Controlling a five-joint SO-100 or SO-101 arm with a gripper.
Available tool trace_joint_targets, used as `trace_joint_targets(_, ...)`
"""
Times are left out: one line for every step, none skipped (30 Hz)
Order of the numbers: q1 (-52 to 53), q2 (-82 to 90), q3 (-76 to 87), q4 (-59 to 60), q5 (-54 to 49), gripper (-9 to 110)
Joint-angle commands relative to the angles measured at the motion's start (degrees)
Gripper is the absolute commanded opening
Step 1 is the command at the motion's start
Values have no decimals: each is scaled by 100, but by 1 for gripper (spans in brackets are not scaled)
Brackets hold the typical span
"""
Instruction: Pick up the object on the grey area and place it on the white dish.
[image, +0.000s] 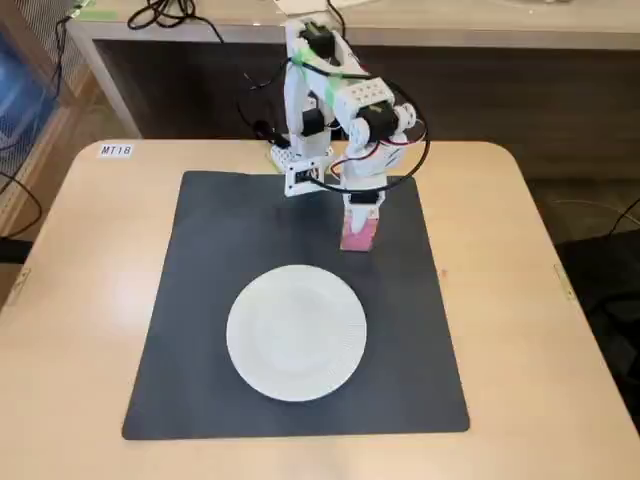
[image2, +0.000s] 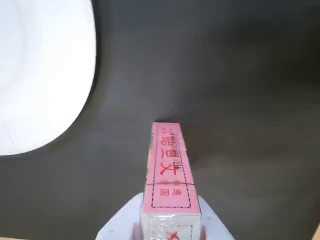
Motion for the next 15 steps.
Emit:
trace_joint_targets(26, 26, -18, -237, -62, 5)
trace_joint_targets(26, 18, -9, -308, -62, 4)
trace_joint_targets(26, 9, -9, -360, -70, 4)
trace_joint_targets(18, 9, -9, -413, -88, 3)
trace_joint_targets(18, 18, -9, -448, -97, 3)
trace_joint_targets(26, 26, -18, -475, -105, 2)
trace_joint_targets(44, 53, -26, -492, -114, 2)
trace_joint_targets(79, 88, -44, -510, -132, 1)
trace_joint_targets(114, 132, -62, -527, -149, 1)
trace_joint_targets(149, 185, -88, -554, -185, 0)
trace_joint_targets(185, 246, -105, -589, -211, 0)
trace_joint_targets(229, 308, -123, -633, -237, 0)
trace_joint_targets(264, 369, -158, -668, -272, 0)
trace_joint_targets(308, 413, -202, -703, -316, 0)
trace_joint_targets(343, 448, -264, -738, -352, 0)
